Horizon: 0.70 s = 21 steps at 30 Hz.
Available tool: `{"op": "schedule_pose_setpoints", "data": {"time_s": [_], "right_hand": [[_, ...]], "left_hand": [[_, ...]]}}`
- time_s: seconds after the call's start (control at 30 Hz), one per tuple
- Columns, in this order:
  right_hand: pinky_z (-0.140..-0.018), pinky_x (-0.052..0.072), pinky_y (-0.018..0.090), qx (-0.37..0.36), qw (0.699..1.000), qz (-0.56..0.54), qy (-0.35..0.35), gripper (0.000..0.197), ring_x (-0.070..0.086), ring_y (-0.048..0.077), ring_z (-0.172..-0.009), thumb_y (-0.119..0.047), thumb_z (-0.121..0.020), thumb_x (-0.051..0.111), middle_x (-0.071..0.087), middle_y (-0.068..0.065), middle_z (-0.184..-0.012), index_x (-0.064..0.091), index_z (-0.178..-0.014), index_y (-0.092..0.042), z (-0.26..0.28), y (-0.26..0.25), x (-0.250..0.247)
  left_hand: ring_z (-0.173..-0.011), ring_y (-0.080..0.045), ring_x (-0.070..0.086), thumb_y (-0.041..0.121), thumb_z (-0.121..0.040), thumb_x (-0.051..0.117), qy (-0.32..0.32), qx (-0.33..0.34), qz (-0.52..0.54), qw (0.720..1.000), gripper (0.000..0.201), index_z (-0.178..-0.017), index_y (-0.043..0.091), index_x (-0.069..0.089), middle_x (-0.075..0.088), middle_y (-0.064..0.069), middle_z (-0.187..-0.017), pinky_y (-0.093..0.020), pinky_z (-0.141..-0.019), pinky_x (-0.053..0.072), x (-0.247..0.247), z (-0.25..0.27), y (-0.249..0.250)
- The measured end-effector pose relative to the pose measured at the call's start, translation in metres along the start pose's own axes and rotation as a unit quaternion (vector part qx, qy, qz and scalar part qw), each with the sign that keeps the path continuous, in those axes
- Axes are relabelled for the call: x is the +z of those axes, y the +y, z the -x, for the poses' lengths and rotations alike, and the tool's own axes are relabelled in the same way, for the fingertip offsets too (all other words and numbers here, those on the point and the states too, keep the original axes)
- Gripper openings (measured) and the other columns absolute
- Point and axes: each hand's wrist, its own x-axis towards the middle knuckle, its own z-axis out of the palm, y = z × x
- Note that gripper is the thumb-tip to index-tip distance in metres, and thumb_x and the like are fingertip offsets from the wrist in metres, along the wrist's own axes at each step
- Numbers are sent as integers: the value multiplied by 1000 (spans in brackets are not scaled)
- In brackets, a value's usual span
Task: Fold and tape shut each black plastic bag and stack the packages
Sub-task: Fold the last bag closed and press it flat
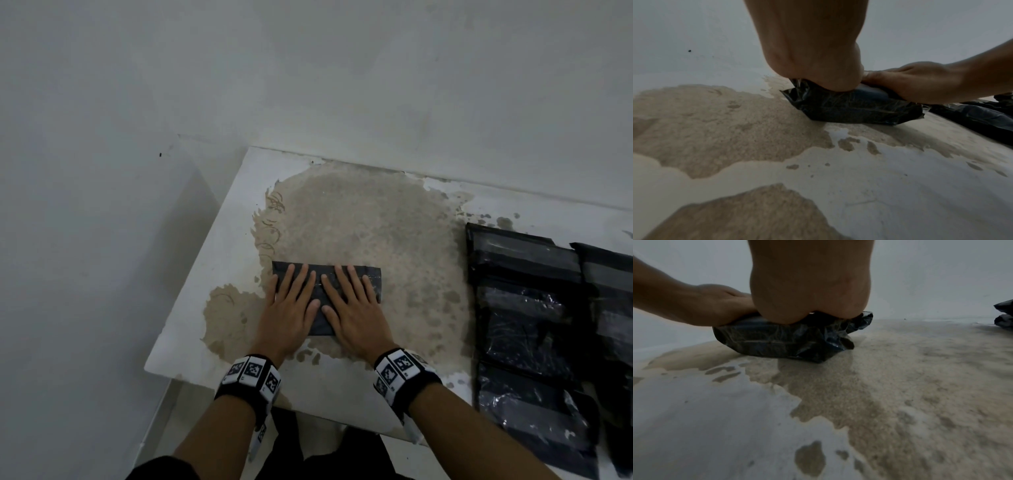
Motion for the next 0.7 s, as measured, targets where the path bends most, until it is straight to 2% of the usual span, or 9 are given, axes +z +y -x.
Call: {"op": "schedule_pose_setpoints", "data": {"time_s": [0.1, 0.23, 0.4, 0.53, 0.63, 0.7], "right_hand": [[-123, 13, 50, 1, 1000, 11, 2, 65, 14, 31, -156, -52, -109, 13, 18, 13, -168, 27, -160, -15, 0, 1, 1], [-123, 14, 49, 5, 1000, 12, 13, 66, 14, 30, -156, -53, -108, 15, 19, 12, -168, 28, -159, -14, 1, 0, 2], [-122, 25, 52, 31, 998, -37, 45, 61, 29, 30, -151, -54, -105, 27, 36, 10, -161, 36, -157, -22, -8, -3, -6], [-122, 24, 52, 9, 998, -40, 40, 61, 38, 30, -146, -56, -103, 29, 46, 8, -154, 43, -153, -24, -15, 7, -10], [-119, 27, 49, -18, 998, -49, 39, 59, 48, 29, -134, -54, -101, 36, 52, 6, -146, 49, -149, -23, -21, 20, -16], [-109, 36, 46, -31, 997, -63, 43, 52, 53, 28, -122, -47, -100, 41, 57, 4, -138, 55, -143, -23, -29, 26, -22]], "left_hand": [[-155, -27, 14, 46, -108, 17, -8, 3, -12, 1000, 62, -157, 12, 28, 20, -7, -166, -53, -121, 14, 2, 2, -3], [-154, -27, 17, 45, -107, 21, -8, -23, -17, 1000, 61, -156, 12, 32, 25, -9, -165, -53, -120, 16, 4, 5, 1], [-151, -27, 25, 44, -103, 33, 26, -28, 8, 999, 57, -150, 14, 44, 41, -7, -156, -52, -123, 13, -1, -1, 2], [-148, -29, 29, 46, -98, 43, 45, 7, 34, 998, 59, -148, 16, 45, 43, -5, -152, -52, -123, 12, -8, -6, -7], [-139, -28, 39, 53, -95, 48, 37, 30, 30, 998, 55, -139, 21, 56, 49, -1, -143, -51, -121, 18, -16, -21, -23], [-127, -25, 50, 54, -95, 47, 34, 53, 20, 998, 47, -128, 24, 63, 58, 2, -131, -49, -116, 25, -21, -34, -34]]}}
